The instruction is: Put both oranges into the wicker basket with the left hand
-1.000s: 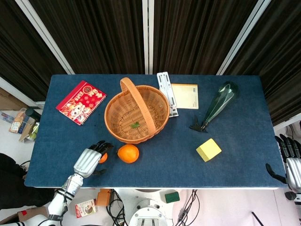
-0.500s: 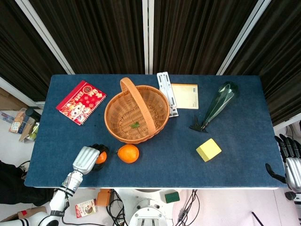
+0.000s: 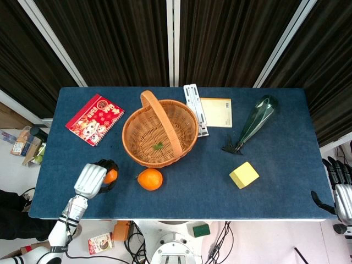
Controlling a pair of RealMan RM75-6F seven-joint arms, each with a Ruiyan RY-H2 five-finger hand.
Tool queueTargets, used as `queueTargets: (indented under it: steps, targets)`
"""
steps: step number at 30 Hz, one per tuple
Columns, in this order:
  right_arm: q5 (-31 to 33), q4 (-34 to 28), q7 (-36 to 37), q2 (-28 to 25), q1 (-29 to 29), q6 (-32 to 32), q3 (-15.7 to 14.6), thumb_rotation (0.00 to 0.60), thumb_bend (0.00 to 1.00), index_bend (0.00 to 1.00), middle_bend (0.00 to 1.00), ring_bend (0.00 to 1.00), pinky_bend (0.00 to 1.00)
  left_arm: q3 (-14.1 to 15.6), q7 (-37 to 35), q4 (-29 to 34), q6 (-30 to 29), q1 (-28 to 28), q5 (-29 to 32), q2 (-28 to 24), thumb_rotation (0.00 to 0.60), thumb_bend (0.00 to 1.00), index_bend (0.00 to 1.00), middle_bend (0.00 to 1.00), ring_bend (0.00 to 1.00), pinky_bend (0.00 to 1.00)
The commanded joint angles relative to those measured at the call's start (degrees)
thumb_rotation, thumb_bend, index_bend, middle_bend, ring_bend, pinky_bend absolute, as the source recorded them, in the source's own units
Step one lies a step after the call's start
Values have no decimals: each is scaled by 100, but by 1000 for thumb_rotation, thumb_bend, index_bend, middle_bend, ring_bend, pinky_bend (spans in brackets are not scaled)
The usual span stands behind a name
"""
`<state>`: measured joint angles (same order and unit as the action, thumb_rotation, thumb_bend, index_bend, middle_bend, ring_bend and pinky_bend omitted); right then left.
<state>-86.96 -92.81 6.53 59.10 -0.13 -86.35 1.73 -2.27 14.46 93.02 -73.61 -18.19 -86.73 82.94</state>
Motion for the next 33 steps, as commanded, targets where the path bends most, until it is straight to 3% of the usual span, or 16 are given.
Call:
queueTargets:
  steps: [1, 6, 11, 19, 25, 27, 30, 33]
  targets:
    - [1, -8, -27, 7, 8, 15, -3, 600, 321, 0, 0, 0, 0, -364, 1, 482, -175, -135, -49, -395, 600, 314, 451, 454, 429, 634]
    - [55, -17, -35, 10, 38, 91, 9, 600, 321, 0, 0, 0, 0, -965, -202, 761, 253, -671, 246, -542, 600, 308, 431, 458, 429, 629]
    - [113, -4, 29, -15, 46, 116, 34, 600, 321, 0, 0, 0, 0, -1418, -69, 406, 857, -1401, 619, -113, 600, 307, 431, 458, 429, 627]
    - [239, 9, 176, -83, 49, 175, 78, 600, 321, 0, 0, 0, 0, -1647, 42, -1022, 1684, -2401, 1203, 984, 600, 307, 443, 461, 428, 622]
    - [210, 4, 228, -105, 49, 184, 64, 600, 321, 0, 0, 0, 0, -1671, -55, -1733, 2035, -2722, 1630, 1374, 600, 280, 448, 456, 424, 616]
    - [194, 0, 243, -115, 53, 198, 52, 600, 322, 0, 0, 0, 0, -1634, -33, -1867, 2147, -2772, 1761, 1427, 600, 244, 386, 414, 373, 575]
    - [151, -17, 341, -157, 55, 223, 23, 600, 322, 0, 0, 0, 0, -1569, 118, -1790, 2630, -2849, 2260, 1295, 600, 120, 127, 201, 160, 397]
    - [-7, -38, 560, -245, 77, 289, -64, 600, 322, 0, 0, 0, 0, -1557, 138, -1725, 2453, -2843, 2258, 1264, 600, 77, 61, 107, 93, 325]
